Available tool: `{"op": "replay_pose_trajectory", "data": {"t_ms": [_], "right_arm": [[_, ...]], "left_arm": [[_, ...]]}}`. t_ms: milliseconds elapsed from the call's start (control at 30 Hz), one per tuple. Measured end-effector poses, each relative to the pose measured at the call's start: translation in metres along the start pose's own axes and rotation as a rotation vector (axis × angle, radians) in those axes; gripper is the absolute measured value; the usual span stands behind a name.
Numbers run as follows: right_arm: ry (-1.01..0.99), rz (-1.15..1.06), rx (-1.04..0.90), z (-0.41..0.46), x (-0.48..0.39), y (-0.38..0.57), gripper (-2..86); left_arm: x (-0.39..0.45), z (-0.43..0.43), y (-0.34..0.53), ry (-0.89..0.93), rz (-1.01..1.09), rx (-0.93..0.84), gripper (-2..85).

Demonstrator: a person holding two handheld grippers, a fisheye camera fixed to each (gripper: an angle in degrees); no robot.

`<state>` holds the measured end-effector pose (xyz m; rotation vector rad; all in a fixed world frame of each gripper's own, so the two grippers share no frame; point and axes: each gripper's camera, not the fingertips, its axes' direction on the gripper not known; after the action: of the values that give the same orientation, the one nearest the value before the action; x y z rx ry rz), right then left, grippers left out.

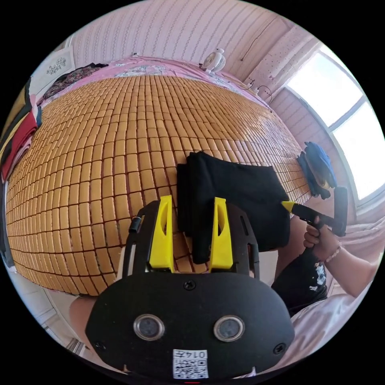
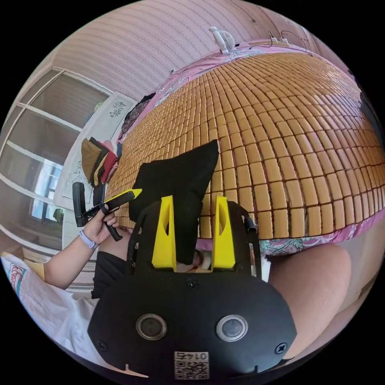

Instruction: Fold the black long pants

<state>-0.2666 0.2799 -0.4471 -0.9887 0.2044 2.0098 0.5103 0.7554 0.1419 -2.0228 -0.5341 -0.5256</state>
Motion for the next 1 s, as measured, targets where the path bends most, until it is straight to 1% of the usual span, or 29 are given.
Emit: {"op": "replay_pose_trajectory", "data": {"t_ms": [33,67,167,267,400,533,567,633,767,833,867,900,1000], "right_arm": [[-0.039,0.017,-0.057,0.010,-0.003,-0.003,9.6],[-0.045,0.038,-0.073,0.012,-0.004,-0.004,8.7],[0.002,0.015,-0.064,0.015,-0.022,-0.006,7.1],[-0.014,-0.032,-0.087,0.012,-0.039,-0.010,5.5],[-0.056,-0.218,-0.080,-0.016,-0.086,-0.014,4.6],[-0.020,-0.473,-0.037,-0.072,-0.137,-0.019,4.2],[-0.012,-0.501,-0.025,-0.082,-0.142,-0.020,4.2],[0.015,-0.571,0.031,-0.133,-0.148,-0.030,4.0],[0.056,-0.572,0.153,-0.224,-0.132,-0.047,3.9],[0.110,-0.550,0.213,-0.281,-0.111,-0.056,3.9],[0.134,-0.545,0.221,-0.294,-0.105,-0.058,3.9],[0.186,-0.526,0.232,-0.319,-0.092,-0.062,4.0],[0.314,-0.437,0.272,-0.383,-0.056,-0.075,4.5]], "left_arm": [[-0.006,0.003,-0.002,0.050,-0.017,0.008,13.3],[-0.008,0.005,-0.003,0.061,-0.029,0.001,13.1],[-0.015,0.014,-0.010,0.111,-0.021,-0.057,10.6],[-0.025,0.017,-0.015,0.176,-0.054,-0.094,6.8],[-0.007,0.008,-0.009,0.141,-0.023,-0.090,6.2],[0.018,-0.006,0.001,0.272,-0.053,-0.015,6.1],[0.024,-0.009,0.000,0.296,-0.054,0.001,6.1],[0.056,-0.025,-0.015,0.406,-0.031,0.076,6.1],[0.131,-0.052,-0.054,0.559,0.100,0.184,6.3],[0.195,-0.065,-0.083,0.626,0.234,0.248,6.3],[0.212,-0.067,-0.091,0.636,0.271,0.261,6.4],[0.250,-0.069,-0.107,0.657,0.340,0.281,6.4],[0.348,-0.068,-0.152,0.722,0.465,0.288,6.9]]}}
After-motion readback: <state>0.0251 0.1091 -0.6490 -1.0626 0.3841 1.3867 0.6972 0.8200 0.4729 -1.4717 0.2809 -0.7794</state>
